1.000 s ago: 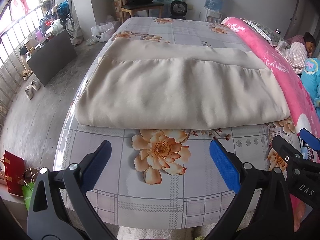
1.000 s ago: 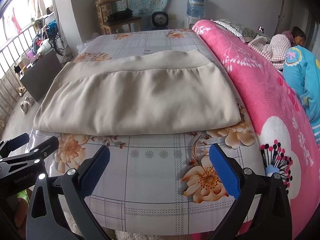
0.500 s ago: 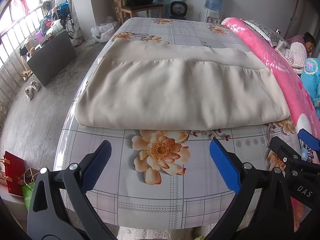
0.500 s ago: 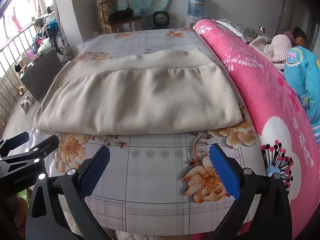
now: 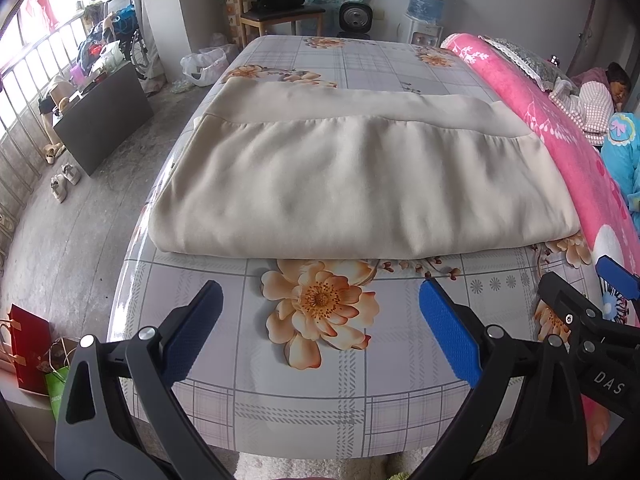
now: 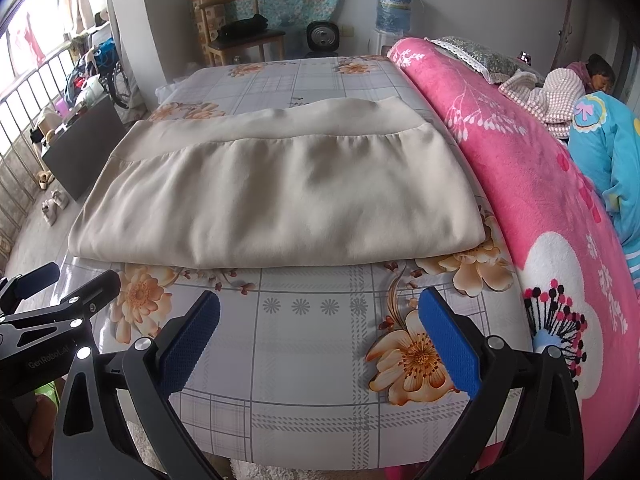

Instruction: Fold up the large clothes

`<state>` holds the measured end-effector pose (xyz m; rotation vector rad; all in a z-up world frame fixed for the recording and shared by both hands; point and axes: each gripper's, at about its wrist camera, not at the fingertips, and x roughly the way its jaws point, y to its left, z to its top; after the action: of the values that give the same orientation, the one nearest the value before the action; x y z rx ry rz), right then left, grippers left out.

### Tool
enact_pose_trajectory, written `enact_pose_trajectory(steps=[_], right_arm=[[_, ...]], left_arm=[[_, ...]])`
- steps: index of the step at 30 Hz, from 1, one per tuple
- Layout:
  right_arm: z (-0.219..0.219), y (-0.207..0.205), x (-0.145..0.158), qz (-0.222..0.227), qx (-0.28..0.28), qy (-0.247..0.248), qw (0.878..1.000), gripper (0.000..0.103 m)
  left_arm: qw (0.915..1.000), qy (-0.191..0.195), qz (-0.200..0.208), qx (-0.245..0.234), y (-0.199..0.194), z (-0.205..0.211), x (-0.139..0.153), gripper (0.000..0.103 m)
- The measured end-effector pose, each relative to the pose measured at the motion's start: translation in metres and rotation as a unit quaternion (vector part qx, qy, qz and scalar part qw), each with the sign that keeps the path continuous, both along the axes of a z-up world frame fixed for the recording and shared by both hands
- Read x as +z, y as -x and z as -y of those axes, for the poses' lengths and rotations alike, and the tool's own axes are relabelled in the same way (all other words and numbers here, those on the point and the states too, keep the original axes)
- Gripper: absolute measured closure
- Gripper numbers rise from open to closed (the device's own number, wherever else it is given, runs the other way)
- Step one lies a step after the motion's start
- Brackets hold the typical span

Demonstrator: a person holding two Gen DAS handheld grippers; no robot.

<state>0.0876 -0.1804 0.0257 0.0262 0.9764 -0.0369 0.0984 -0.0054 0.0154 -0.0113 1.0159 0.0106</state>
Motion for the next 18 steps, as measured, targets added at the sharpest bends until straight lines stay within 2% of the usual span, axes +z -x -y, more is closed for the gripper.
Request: enact_pose_trajectory(steps=[18], right_arm=[[-0.0013, -0.0003, -0.0007, -0.002, 0.007, -0.001, 1.000, 0.006]], left_arm=[[1.0000, 0.001, 0.000, 0.001, -0.0003, -0.0007, -0.0001, 0.008]])
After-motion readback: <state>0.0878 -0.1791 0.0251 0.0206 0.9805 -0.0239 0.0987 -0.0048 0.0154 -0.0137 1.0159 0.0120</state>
